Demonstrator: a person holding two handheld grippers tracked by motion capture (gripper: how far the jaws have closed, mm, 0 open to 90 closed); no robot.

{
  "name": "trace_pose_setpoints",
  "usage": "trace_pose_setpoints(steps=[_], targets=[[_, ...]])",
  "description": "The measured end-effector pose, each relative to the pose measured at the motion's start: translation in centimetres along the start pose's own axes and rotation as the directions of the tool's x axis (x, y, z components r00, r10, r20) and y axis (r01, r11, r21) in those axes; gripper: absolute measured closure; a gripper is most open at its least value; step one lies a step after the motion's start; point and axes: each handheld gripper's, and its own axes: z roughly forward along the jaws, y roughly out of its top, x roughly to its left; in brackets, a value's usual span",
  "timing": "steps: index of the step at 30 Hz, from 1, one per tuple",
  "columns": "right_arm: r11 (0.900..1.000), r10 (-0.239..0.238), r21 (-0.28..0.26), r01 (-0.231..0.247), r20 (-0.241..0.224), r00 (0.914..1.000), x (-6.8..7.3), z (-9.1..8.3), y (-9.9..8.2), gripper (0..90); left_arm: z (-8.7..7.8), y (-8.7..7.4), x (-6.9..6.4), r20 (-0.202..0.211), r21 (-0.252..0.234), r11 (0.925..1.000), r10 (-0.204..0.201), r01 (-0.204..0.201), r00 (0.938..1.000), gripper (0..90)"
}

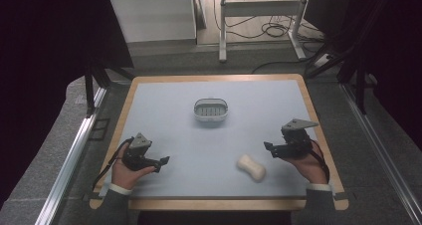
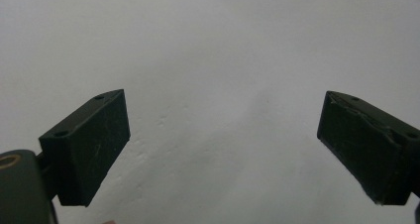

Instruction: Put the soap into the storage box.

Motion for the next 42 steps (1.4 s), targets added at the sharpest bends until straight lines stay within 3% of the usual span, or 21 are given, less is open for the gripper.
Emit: trace_pose_setpoints(steps=[8, 17, 24, 28, 30, 31, 33, 42], targets=[[1.0, -0.007, 0.001, 0.007, -0.016, 0.9998, 0.8, -0.2, 0.4, 17.2, -0.5, 0.1, 0.1, -0.004, -0.003, 1.0, 0.007, -0.007, 1.0, 6.5], [0.9929, -0.058, 0.098, 0.068, -0.103, 0.993, 2.7, 0.5, 1.7, 17.4, -0.7, -0.1, -0.2, -0.001, -0.004, 1.0, 0.007, -0.007, 1.0, 6.5], [0.9838, -0.057, 0.163, 0.076, -0.115, 0.9917, 3.7, 1.0, 2.5, 18.1, -1.0, -0.2, -0.2, -0.002, -0.008, 1.0, 0.002, -0.002, 1.0, 6.5], [0.9643, -0.08, 0.24, 0.112, -0.14, 0.987, 5.2, 1.9, 2.3, 18.4, -1.0, -0.3, -0.1, -0.006, -0.007, 1.0, 0.003, -0.003, 1.0, 6.5], [0.9605, -0.082, 0.253, 0.117, -0.145, 0.9861, 5.4, 2.1, 2.2, 18.6, -1.0, -0.3, -0.1, -0.006, -0.007, 1.0, 0.002, -0.002, 1.0, 6.5], [0.9491, -0.088, 0.286, 0.133, -0.163, 0.9827, 5.9, 2.4, 1.9, 18.6, -1.0, -0.3, -0.1, -0.004, -0.006, 1.0, 0.002, -0.002, 1.0, 6.6], [0.9415, -0.091, 0.307, 0.139, -0.165, 0.9821, 6.2, 2.7, 1.8, 18.5, -1.0, -0.3, -0.1, -0.005, -0.001, 1.0, 0.005, -0.005, 1.0, 6.5], [0.9245, -0.106, 0.345, 0.163, -0.178, 0.9783, 7.2, 3.2, 1.6, 19.9, -1.0, -0.4, 0.0, -0.011, 0.006, 1.0, 0.008, -0.008, 0.9999, 6.5]])
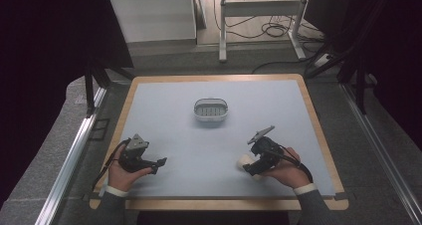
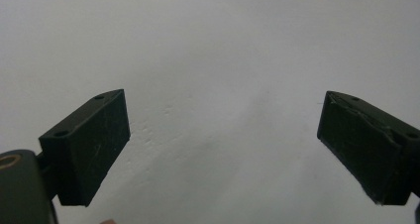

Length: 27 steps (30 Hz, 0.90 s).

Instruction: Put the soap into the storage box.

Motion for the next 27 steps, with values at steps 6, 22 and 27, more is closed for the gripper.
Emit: trace_pose_setpoints(steps=[6, 22, 27], targets=[[0.9987, -0.006, 0.05, 0.006, 0.003, 1.0, 0.4, 1.1, 0.1, 23.8, 0.1, 0.0, -0.1, -0.002, 0.009, 0.9999, 0.009, -0.009, 1.0, 6.6], [0.9854, 0.003, 0.17, -0.009, 0.036, 0.9994, 0.8, 3.2, 0.3, 38.3, 0.3, -0.3, -0.1, -0.008, 0.025, 0.9995, 0.019, -0.019, 0.9998, 6.6], [0.9816, 0.024, 0.189, -0.028, 0.024, 0.9994, 0.7, 3.1, 0.6, 49.3, 0.4, -0.3, 0.0, -0.01, 0.031, 0.9993, 0.019, -0.019, 0.9998, 6.5]])
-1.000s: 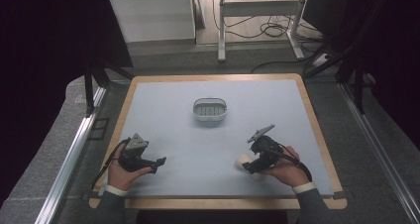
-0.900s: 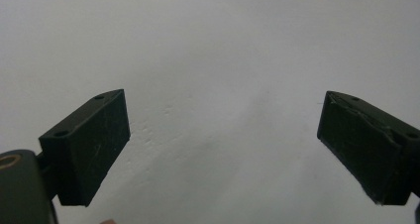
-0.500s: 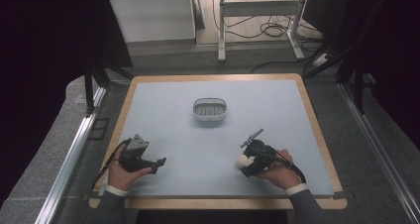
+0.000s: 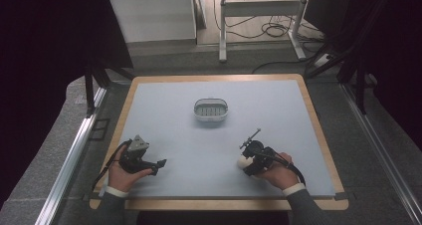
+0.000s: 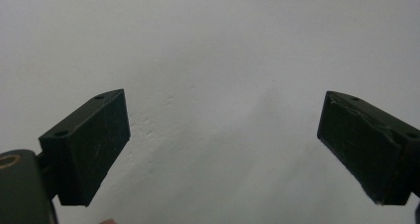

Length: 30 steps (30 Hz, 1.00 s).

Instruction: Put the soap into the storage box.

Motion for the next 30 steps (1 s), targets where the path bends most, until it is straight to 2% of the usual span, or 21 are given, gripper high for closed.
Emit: trace_pose_setpoints(steps=[3, 5, 10, 21, 24, 26, 30], targets=[[0.9998, -0.013, 0.012, 0.013, 0.001, 0.9999, -0.1, 0.0, 0.2, 49.5, 0.0, 0.0, 0.0, 0.001, 0.0, 1.0, 0.001, -0.001, 1.0, 6.5], [0.9998, -0.01, 0.018, 0.011, -0.016, 0.9998, -0.3, -0.1, 0.2, 49.5, 0.0, 0.0, 0.0, 0.001, 0.0, 1.0, 0.0, 0.0, 1.0, 6.5], [0.9999, -0.01, 0.003, 0.01, -0.037, 0.9993, -0.5, -0.8, 0.3, 49.6, 0.0, -0.1, 0.1, 0.0, 0.002, 1.0, -0.001, 0.001, 1.0, 6.5], [0.9989, -0.026, -0.04, 0.025, -0.029, 0.9992, -1.2, -2.5, 1.2, 49.6, 0.0, -0.1, 0.1, -0.001, 0.001, 1.0, 0.001, -0.001, 1.0, 6.4], [0.9981, -0.028, -0.056, 0.026, -0.029, 0.9992, -1.5, -2.8, 1.6, 49.6, 0.0, -0.1, 0.1, 0.0, 0.003, 1.0, 0.002, -0.002, 1.0, 6.5], [0.9965, -0.041, -0.074, 0.04, -0.008, 0.9991, -1.6, -3.1, 2.2, 49.6, 0.1, -0.1, 0.1, -0.001, 0.005, 1.0, 0.003, -0.003, 1.0, 6.4], [0.9945, -0.049, -0.093, 0.048, -0.014, 0.9987, -1.7, -3.4, 2.9, 49.6, 0.1, -0.1, 0.1, 0.0, 0.008, 1.0, 0.001, -0.001, 1.0, 6.4]])
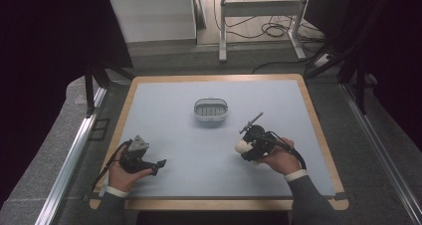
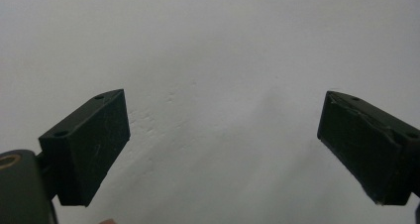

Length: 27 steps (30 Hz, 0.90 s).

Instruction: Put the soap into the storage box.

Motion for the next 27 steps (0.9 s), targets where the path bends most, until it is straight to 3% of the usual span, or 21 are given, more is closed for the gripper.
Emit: trace_pose_setpoints(steps=[8, 27], targets=[[0.999, -0.015, -0.043, 0.015, -0.006, 0.9999, -1.1, -0.4, 1.9, 49.6, -0.1, 0.0, 0.0, 0.001, 0.001, 1.0, 0.002, -0.002, 1.0, 6.4], [0.9974, -0.02, -0.069, 0.019, -0.015, 0.9997, -2.8, -0.1, 4.4, 49.6, -0.1, -0.1, 0.0, 0.001, -0.001, 1.0, -0.001, 0.001, 1.0, 6.4]])
